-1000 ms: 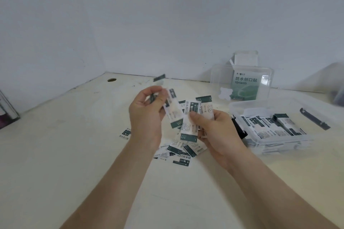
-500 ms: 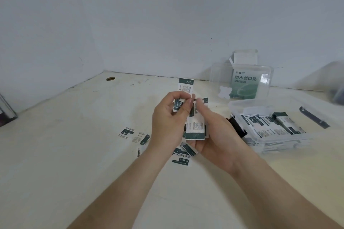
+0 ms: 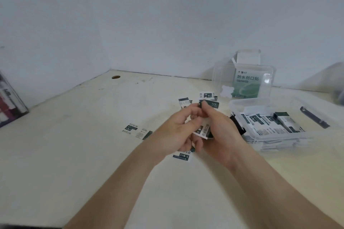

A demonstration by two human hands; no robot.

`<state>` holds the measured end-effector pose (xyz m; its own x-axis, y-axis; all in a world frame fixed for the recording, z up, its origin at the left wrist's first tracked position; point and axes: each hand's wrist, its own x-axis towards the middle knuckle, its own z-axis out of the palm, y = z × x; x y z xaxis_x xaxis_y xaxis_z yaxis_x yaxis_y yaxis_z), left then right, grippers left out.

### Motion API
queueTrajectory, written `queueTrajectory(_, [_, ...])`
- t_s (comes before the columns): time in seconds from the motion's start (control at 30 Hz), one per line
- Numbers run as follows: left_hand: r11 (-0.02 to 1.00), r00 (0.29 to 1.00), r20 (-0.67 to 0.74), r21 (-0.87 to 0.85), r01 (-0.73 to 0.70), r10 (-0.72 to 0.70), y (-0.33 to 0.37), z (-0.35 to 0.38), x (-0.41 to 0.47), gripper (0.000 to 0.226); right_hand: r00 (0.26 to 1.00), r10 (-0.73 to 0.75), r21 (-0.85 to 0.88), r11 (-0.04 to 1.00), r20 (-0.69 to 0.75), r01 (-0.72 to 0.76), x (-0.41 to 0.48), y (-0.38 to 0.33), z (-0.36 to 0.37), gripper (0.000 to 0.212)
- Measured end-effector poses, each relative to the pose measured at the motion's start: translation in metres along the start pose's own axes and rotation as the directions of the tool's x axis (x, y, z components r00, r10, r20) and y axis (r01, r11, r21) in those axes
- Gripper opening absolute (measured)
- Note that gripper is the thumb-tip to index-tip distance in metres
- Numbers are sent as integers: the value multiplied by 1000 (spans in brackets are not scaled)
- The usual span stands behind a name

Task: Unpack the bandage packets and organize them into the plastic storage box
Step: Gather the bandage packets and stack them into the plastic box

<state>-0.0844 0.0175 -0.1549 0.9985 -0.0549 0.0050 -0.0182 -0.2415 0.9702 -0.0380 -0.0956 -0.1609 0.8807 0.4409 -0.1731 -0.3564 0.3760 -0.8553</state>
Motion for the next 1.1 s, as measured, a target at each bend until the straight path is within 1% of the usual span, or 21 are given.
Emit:
queueTrajectory(0.07, [989,998,-46,143,-25,32,-3,-19,-3,17,999,-36,31,999,-36,37,0,-3,-3,30])
queueTrajectory(0.1, [962,995,-85,269,-32,57,-5,-32,-6,20,996,-60,-22,998,-60,59,1,-5,-3,29])
queueTrajectory(0.13, [904,993,-103,427,-14,64,-7,-45,-8,27,991,-93,-118,990,-93,81,2,-6,-4,28])
queueTrajectory(0.17, [807,995,-97,590,34,30,-10,-56,-11,39,983,-130,-238,966,-128,97,3,-6,-5,27])
queueTrajectory(0.23, [585,987,-58,800,136,-151,-16,-70,-16,78,969,-196,-492,865,-154,97,7,-5,-8,24])
queueTrajectory(0.27, [511,974,-41,846,152,-223,-19,-70,-17,92,965,-231,-641,761,-125,99,9,-3,-10,23])
queueTrajectory(0.3, [469,968,-22,872,140,-248,-22,-67,-18,99,963,-262,-792,602,-70,106,11,-1,-11,22])
queueTrajectory(0.33, [459,973,-9,881,116,-229,-25,-63,-17,99,962,-274,-910,401,-10,105,11,2,-14,20])
queueTrajectory(0.37, [479,982,-20,871,108,-185,-27,-60,-16,95,964,-264,-973,213,35,93,10,4,-14,20])
queueTrajectory(0.4, [510,988,-47,853,115,-145,-27,-58,-14,86,972,-229,-995,72,55,73,8,5,-14,24])
queueTrajectory(0.43, [537,990,-78,833,129,-116,-27,-58,-13,77,981,-181,-998,-20,63,61,5,5,-14,31])
queueTrajectory(0.5, [564,988,-97,812,149,-121,-23,-58,-11,64,992,-96,-991,-112,82,71,3,3,-15,36])
queueTrajectory(0.53, [576,986,-93,802,158,-141,-22,-58,-8,60,993,-69,-988,-132,96,86,2,1,-17,34])
queueTrajectory(0.6, [579,979,-89,795,182,-186,-21,-59,-4,58,992,-46,-986,-125,117,111,3,-3,-19,27])
queueTrajectory(0.7, [540,957,-97,808,236,-272,-16,-62,1,64,994,-58,-990,-108,94,88,4,-6,-21,19])
queueTrajectory(0.77, [525,947,-101,812,255,-303,-14,-65,3,62,995,-58,-990,-118,83,76,5,-6,-21,19])
queueTrajectory(0.87, [542,947,-129,794,276,-293,-14,-71,1,41,994,-65,-990,-118,91,83,6,-5,-21,26])
queueTrajectory(0.93, [572,960,-196,772,278,-202,-13,-78,-2,21,990,-92,-988,-119,111,99,6,-4,-21,32])
queueTrajectory(0.97, [609,963,-236,747,266,-130,-13,-80,-5,21,988,-100,-988,-116,114,102,6,-3,-21,34])
queueTrajectory(1.03, [734,955,-295,652,191,14,-12,-81,-6,32,990,-101,-991,-101,100,90,6,-3,-21,37])
queueTrajectory(1.1, [820,943,-306,568,68,134,-6,-76,-7,25,992,-108,-993,-97,72,62,5,-1,-21,36])
